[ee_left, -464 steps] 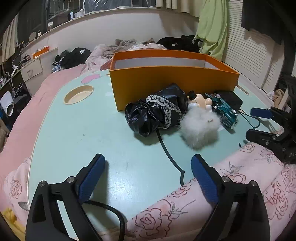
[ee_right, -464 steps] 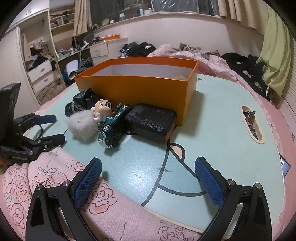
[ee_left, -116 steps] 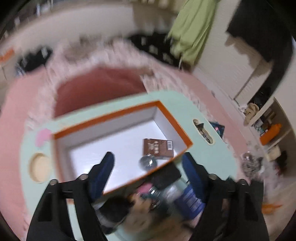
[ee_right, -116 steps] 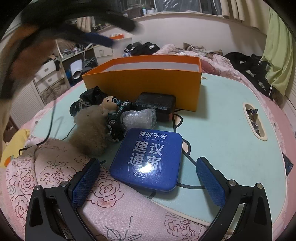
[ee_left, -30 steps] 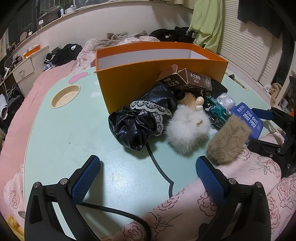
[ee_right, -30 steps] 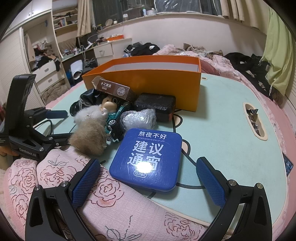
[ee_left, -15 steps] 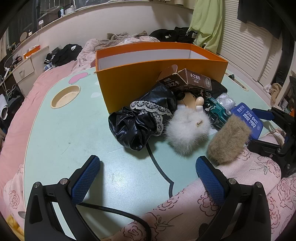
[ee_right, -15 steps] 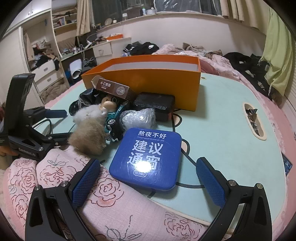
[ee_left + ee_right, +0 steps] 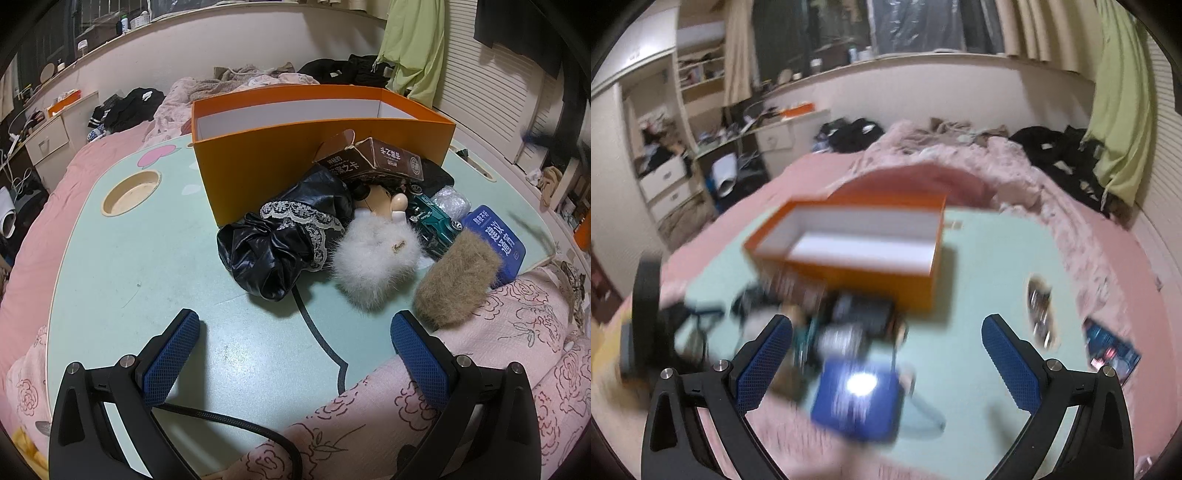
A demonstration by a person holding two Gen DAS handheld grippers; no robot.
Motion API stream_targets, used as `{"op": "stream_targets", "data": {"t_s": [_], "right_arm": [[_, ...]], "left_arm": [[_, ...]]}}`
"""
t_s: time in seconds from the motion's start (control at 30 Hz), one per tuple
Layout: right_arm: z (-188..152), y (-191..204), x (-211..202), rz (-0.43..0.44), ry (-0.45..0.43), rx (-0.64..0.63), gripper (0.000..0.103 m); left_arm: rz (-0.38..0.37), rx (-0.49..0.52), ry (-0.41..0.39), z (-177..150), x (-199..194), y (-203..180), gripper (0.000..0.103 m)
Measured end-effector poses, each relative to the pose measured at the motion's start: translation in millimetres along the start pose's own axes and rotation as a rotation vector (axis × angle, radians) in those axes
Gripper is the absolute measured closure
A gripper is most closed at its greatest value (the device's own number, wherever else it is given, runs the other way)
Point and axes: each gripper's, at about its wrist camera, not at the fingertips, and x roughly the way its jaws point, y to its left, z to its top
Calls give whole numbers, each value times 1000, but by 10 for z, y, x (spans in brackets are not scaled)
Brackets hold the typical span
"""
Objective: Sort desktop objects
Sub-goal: 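Reach the right gripper into the box and grasp the silver metal piece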
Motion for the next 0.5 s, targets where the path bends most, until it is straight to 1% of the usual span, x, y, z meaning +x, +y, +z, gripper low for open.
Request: {"op": "stream_targets", "data": {"t_s": [0.1, 0.2, 0.3, 0.37, 0.43, 0.5], "right_arm": [[328, 33, 317, -25, 54, 47, 0], [468, 114, 632, -46, 119, 86, 0], [436, 244, 880, -109, 192, 68, 0], [359, 285, 953, -113, 214, 59, 0], [300, 327, 948, -136, 205, 33, 0], [269, 335, 932, -137, 206, 30, 0]], "left_arm": [[-1, 0, 0, 4, 1, 3, 0], [-1, 0, -4, 19, -18, 0, 0], [-2, -1, -8, 28, -23, -7, 0], [-3, -2, -11, 30, -27, -12, 0], [-4, -3, -14, 23, -25, -16, 0], [-9, 2, -16, 14, -18, -18, 0]]}}
